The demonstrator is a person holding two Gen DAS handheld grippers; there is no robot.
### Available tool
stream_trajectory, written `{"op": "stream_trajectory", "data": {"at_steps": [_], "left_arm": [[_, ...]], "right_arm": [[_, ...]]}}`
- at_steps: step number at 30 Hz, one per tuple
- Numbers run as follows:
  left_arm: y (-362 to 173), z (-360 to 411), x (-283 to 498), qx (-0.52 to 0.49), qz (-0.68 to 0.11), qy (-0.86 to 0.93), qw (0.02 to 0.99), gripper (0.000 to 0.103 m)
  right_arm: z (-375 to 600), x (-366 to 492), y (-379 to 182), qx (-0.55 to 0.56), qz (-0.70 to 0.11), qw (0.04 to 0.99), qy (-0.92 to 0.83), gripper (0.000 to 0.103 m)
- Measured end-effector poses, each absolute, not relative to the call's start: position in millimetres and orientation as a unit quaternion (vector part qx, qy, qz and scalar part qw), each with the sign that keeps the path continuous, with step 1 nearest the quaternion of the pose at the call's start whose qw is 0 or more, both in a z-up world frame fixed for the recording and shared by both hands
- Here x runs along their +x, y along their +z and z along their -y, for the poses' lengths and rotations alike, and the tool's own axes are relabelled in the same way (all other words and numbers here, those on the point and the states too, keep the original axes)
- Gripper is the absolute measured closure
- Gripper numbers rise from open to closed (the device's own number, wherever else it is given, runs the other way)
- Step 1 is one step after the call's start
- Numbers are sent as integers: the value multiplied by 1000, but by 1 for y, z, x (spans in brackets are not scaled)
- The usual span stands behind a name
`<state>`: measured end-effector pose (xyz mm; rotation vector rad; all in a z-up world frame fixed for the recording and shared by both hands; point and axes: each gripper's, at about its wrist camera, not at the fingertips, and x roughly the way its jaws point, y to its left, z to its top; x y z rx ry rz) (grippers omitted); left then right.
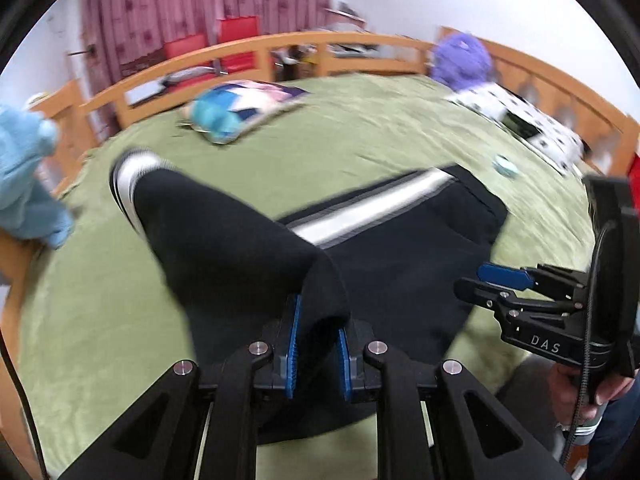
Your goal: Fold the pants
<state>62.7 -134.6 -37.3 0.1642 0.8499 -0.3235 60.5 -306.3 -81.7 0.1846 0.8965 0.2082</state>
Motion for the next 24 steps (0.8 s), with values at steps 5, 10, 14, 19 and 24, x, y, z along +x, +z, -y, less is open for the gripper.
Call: {"op": "stream_trajectory", "data": {"at_steps": [5, 10, 14, 19, 24], "left_arm": [[-63, 166, 58, 70, -451, -194, 868, 88], [-67, 148, 50, 36, -483, -208, 850, 72], [-51, 118, 36, -14, -469, -209, 858, 43], [-39, 83, 26, -36, -457, -176, 871, 38], [-51, 62, 33, -54, -472, -135, 870, 38]], "right_arm": [[345, 53, -97, 121, -457, 877, 89, 61], [353, 61, -102, 165, -456, 867, 113, 55], [335, 83, -109, 200, -451, 855, 159, 49], [298, 117, -130, 243, -474, 821, 207, 46], [262, 153, -171, 217, -528, 804, 168, 46]]}}
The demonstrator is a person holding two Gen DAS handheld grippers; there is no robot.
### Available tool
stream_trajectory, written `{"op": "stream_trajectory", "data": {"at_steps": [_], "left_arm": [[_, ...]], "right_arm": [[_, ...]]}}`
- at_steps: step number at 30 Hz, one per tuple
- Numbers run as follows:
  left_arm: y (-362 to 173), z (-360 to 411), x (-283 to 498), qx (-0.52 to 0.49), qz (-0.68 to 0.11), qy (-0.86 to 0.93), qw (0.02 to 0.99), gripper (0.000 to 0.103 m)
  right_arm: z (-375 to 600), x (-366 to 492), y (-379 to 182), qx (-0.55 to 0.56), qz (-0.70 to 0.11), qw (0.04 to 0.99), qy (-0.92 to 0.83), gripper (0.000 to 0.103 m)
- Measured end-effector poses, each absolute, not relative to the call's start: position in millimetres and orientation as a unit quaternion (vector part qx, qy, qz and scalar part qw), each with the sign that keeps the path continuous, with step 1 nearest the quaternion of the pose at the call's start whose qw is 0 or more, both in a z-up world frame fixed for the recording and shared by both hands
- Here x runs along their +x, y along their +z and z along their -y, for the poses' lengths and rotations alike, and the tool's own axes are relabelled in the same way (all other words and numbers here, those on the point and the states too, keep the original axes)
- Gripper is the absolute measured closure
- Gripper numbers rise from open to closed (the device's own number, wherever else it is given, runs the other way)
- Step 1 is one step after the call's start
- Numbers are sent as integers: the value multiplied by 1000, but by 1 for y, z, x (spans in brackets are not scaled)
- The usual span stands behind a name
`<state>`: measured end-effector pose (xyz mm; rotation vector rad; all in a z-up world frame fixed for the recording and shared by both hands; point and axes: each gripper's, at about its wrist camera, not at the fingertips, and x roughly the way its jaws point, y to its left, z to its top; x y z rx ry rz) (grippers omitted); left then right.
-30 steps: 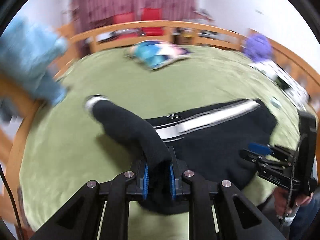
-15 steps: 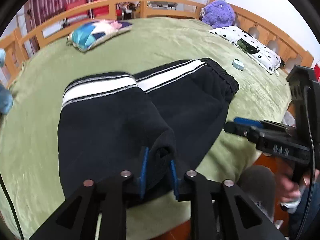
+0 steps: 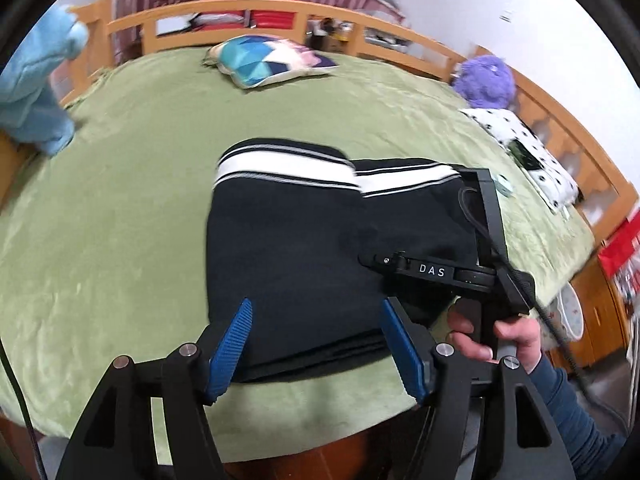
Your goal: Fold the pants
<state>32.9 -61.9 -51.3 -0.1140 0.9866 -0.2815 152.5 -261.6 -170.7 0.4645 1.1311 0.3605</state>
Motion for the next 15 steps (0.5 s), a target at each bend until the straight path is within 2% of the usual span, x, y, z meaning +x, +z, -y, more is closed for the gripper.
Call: {"op": "stream_trajectory", "data": {"at_steps": [2, 3, 7, 11, 13, 15], "left_arm": [[-57, 55, 39, -74, -480, -127, 865, 38], [-61, 52, 43, -85, -486, -122, 861, 38], [-71, 48, 54, -97, -496, -106, 856, 38], [-75, 57, 64, -92, -498, -108, 855, 38], [-76, 63, 68, -91, -498, -113, 855, 38], [-80, 72, 74, -94, -502, -121, 851, 38]], "right_arm": [[252, 153, -169, 224, -521, 798, 203, 82], [249, 151, -158, 214, -505, 805, 227, 92], [266, 149, -103, 178, -439, 848, 239, 94], [322, 160, -37, 144, -387, 889, 199, 94], [356, 169, -19, 125, -379, 902, 167, 94], [391, 184, -31, 69, -413, 901, 114, 92]]}}
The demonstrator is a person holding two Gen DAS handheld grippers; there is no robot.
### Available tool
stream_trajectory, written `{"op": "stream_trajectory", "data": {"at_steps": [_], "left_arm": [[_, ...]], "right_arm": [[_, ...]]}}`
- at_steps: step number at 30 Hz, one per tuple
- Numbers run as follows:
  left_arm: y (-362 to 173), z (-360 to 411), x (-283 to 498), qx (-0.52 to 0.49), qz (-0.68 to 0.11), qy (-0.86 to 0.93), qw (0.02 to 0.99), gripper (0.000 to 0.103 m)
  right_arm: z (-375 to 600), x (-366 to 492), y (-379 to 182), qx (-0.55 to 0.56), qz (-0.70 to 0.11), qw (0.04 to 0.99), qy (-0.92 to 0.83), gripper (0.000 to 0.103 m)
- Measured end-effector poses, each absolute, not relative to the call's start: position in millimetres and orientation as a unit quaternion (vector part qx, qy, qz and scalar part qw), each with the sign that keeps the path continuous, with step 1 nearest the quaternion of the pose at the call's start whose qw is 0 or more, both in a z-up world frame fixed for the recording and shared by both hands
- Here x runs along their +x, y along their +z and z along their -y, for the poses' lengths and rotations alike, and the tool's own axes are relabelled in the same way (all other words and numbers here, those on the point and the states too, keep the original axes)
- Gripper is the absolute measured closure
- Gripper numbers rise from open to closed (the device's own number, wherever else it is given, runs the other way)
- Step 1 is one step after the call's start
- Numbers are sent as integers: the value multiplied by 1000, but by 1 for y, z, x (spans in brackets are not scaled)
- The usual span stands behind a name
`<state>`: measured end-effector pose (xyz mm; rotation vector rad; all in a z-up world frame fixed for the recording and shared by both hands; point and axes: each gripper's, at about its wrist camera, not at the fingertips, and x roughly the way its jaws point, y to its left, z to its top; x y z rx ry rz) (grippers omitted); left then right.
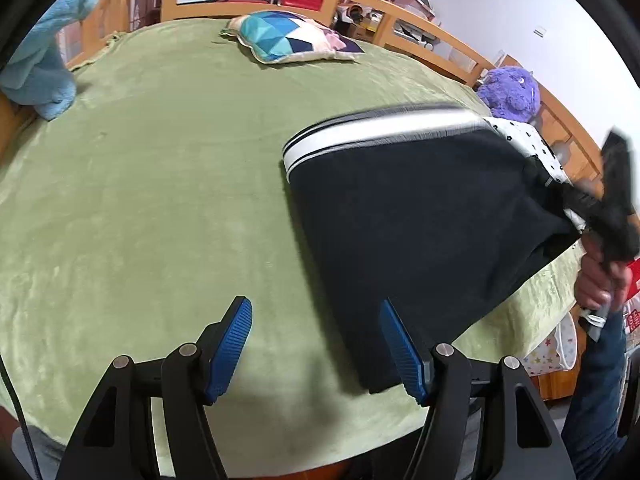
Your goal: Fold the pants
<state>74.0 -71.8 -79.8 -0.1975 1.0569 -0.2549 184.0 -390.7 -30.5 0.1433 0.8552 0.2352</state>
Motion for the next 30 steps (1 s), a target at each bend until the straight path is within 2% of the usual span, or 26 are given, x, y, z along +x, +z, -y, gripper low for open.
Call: {"op": "stream_trajectory", "data": {"at_steps": [1, 2, 4, 5, 9, 11, 12, 13, 15, 16, 17, 18, 19, 22, 24, 26, 28, 30], "left_arm": [[-82, 77, 77, -95, -505, -127, 848, 38], [-85, 85, 79, -94, -510, -134, 845, 38], [-91, 102, 84, -83, -516, -149, 839, 38], [-93, 113, 87, -74, -516, -156, 839, 38], [-97, 135, 96, -62, -520, -163, 836, 38], [-99, 140, 100, -72, -526, -169, 830, 38], [-100, 142, 100, -73, -526, -170, 830, 38], [-99, 142, 100, -72, -525, -170, 831, 38], [-99, 141, 99, -68, -524, -167, 832, 38], [-99, 140, 99, -68, -523, -166, 833, 38], [-98, 139, 99, -70, -524, -164, 833, 38], [-98, 138, 99, -72, -524, -163, 833, 38], [-98, 138, 99, -73, -524, -162, 833, 38], [-96, 138, 100, -77, -522, -165, 833, 38], [-96, 139, 102, -78, -520, -171, 833, 38], [-98, 145, 103, -78, -522, -178, 831, 38], [-104, 155, 101, -72, -528, -185, 826, 38], [-115, 163, 97, -58, -539, -186, 819, 38]], "right_arm": [[401, 188, -42, 55, -431, 896, 94, 86], [416, 195, -64, 36, -463, 884, 55, 83], [438, 195, -94, 9, -495, 869, -8, 96], [450, 189, -101, 22, -497, 867, -12, 98], [470, 164, -100, 132, -472, 871, 41, 96], [465, 161, -100, 151, -455, 875, 63, 79], [459, 163, -101, 151, -448, 878, 74, 57], [457, 163, -104, 142, -446, 880, 76, 47], [447, 172, -115, 121, -459, 877, 71, 49], [442, 178, -128, 105, -471, 874, 60, 57], [437, 179, -131, 90, -469, 877, 50, 60], [431, 178, -129, 65, -457, 886, 49, 79], [432, 174, -124, 66, -450, 888, 65, 92], [457, 154, -85, 139, -382, 909, 95, 93], [471, 145, -68, 144, -357, 920, 72, 93], [480, 150, -75, 125, -370, 920, 35, 93], [487, 164, -104, 116, -425, 898, 7, 91], [491, 167, -131, 118, -459, 880, -4, 81]]}}
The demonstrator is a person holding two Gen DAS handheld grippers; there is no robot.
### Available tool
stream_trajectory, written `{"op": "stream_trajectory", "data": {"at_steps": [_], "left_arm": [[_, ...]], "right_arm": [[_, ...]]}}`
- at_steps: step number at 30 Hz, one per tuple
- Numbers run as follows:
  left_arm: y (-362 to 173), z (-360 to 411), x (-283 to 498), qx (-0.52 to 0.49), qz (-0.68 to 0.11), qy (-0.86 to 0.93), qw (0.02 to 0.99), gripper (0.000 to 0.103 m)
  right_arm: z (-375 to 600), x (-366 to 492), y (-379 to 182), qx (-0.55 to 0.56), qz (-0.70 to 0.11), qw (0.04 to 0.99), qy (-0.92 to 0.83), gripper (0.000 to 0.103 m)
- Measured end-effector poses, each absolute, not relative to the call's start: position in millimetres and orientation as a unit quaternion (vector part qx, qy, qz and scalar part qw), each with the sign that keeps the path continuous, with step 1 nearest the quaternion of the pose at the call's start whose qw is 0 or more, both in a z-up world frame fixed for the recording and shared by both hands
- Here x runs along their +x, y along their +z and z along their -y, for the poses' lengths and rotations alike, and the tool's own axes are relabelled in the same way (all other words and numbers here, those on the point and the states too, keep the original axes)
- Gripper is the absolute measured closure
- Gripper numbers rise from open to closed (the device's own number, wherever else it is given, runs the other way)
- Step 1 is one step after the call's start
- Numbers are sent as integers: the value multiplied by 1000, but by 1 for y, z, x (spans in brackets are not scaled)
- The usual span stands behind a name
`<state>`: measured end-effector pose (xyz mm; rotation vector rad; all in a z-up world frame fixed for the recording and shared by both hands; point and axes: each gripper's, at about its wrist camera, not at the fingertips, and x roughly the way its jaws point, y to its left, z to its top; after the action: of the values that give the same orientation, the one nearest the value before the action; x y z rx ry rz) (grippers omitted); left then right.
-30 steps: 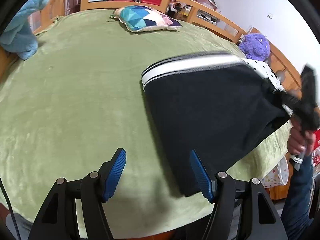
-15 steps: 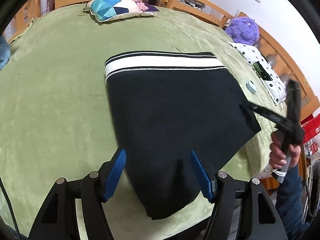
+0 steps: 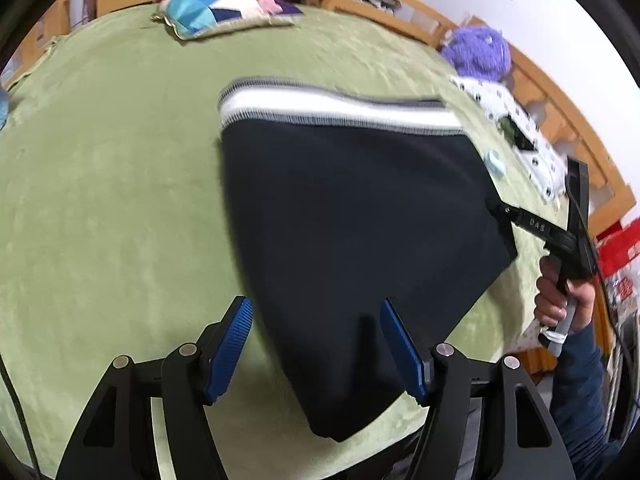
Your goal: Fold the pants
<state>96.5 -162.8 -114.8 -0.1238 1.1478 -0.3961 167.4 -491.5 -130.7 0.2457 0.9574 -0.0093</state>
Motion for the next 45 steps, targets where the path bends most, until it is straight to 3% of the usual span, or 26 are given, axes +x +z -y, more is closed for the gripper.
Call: {"op": "stream_trajectory", "data": {"at_steps": [5, 9, 11, 13, 16, 20, 26, 35, 38, 40, 41, 43, 45], "left_arm": [[-168, 175, 85, -60, -612, -193, 764, 36], [-146, 167, 83, -66, -573, -199, 792, 38], [-133, 166, 88, -44, -556, -196, 806, 38], [-126, 163, 102, -50, -548, -197, 811, 38], [-125, 159, 128, -62, -541, -177, 819, 38], [-134, 159, 159, -69, -539, -163, 823, 38], [-152, 163, 182, -71, -551, -154, 817, 38], [-177, 158, 195, -112, -562, -170, 802, 27], [-178, 158, 196, -130, -559, -184, 798, 38], [-169, 164, 193, -118, -546, -199, 805, 76], [-161, 166, 191, -103, -534, -206, 813, 82], [-146, 164, 188, -95, -514, -212, 826, 90], [-129, 156, 187, -105, -500, -224, 830, 90]], "right_arm": [[484, 142, -133, 87, -462, 882, 4, 75], [482, 141, -125, 49, -469, 882, 14, 72], [483, 140, -112, 54, -448, 892, 11, 64], [488, 146, -104, 69, -427, 901, 21, 41], [485, 167, -103, 81, -428, 899, 52, 32], [481, 204, -132, 92, -483, 868, 69, 32], [479, 224, -156, 123, -497, 853, 99, 31], [476, 236, -169, 148, -505, 844, 104, 30], [482, 233, -168, 179, -504, 838, 108, 37], [483, 229, -165, 188, -498, 840, 104, 45], [481, 226, -160, 186, -491, 846, 98, 49], [478, 216, -145, 186, -471, 857, 92, 65], [474, 209, -131, 194, -459, 862, 89, 72]]}}
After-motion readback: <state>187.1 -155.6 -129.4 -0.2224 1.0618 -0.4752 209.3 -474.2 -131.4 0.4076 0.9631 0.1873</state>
